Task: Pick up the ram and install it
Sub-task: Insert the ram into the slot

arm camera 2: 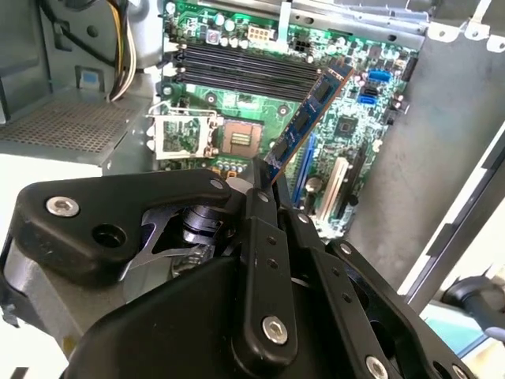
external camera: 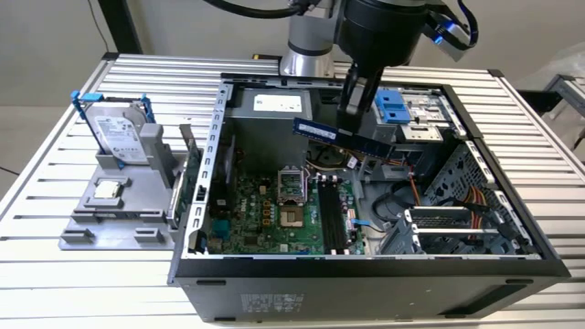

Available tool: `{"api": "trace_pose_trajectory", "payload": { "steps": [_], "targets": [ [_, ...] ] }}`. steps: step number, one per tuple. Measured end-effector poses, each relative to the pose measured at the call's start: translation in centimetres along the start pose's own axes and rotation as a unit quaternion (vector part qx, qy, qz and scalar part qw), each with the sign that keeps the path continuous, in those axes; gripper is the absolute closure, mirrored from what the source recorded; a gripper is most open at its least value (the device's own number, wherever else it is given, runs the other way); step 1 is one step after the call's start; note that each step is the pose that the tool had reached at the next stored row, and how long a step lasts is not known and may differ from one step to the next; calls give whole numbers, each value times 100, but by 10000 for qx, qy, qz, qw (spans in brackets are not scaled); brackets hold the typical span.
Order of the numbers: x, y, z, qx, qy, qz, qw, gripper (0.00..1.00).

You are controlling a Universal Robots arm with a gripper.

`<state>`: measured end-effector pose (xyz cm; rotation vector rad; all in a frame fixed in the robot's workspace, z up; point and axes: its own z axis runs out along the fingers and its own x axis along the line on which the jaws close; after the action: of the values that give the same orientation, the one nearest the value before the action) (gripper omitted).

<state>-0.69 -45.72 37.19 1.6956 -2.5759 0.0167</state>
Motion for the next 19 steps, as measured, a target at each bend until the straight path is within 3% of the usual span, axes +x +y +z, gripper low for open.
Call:
{"api": "trace_pose_trajectory", "payload": {
  "steps": [10, 19],
  "targets": [
    [0, 0, 0, -20, -9, 375, 9993, 100],
    [0, 0, 0, -38, -16, 699, 9975, 100]
  ]
}}
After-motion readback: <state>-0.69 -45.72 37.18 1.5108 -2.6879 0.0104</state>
